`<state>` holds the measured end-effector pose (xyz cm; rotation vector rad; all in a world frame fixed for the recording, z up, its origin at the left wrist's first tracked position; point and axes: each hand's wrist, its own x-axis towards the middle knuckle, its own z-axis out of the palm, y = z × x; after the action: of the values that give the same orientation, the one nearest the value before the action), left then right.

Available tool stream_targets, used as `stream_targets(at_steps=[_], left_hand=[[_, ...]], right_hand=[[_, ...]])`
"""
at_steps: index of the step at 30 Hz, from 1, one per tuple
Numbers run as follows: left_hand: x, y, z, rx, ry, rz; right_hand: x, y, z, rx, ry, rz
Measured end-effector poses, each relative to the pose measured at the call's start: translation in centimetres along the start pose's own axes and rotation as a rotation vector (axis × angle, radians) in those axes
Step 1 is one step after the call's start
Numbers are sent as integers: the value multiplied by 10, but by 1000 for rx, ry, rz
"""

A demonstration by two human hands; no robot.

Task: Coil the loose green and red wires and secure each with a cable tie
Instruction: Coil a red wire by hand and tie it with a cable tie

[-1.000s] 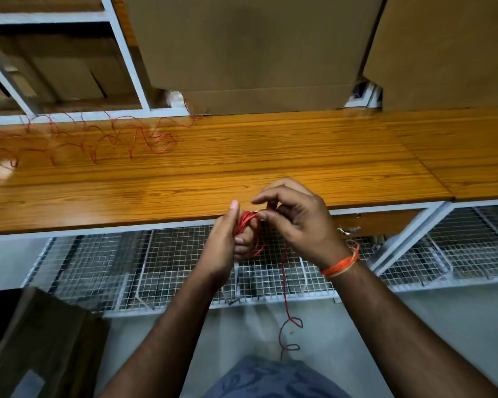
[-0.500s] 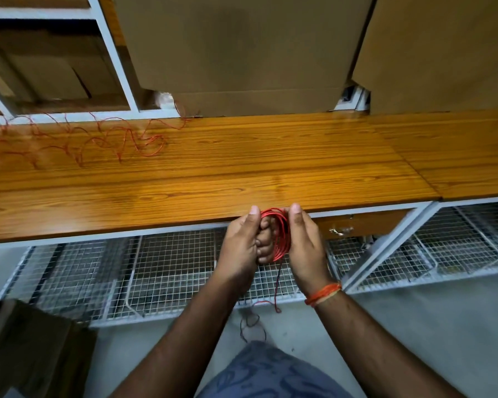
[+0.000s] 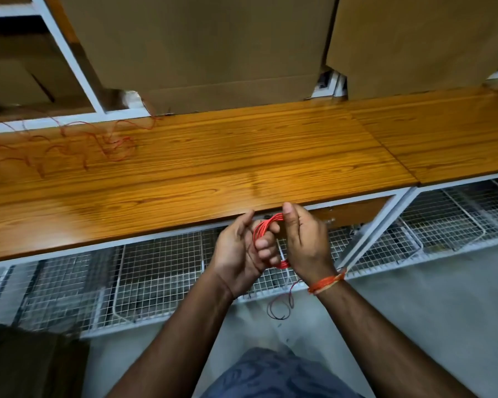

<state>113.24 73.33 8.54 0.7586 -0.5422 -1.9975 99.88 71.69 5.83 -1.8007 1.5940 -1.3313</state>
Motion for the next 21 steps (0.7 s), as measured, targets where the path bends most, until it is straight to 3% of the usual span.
stream_targets(at_steps=[7, 11, 15, 21], left_hand=[[44, -24, 38, -62, -60, -56], [60, -37, 59, 24, 11, 41], [71, -54, 72, -49, 65, 29], [75, -68, 81, -206, -126, 27]], right_hand=[[29, 38, -49, 51, -66, -83], [40, 60, -68, 105, -131, -81], [49, 83, -85, 114, -222, -135], [57, 91, -98, 337, -300, -37]])
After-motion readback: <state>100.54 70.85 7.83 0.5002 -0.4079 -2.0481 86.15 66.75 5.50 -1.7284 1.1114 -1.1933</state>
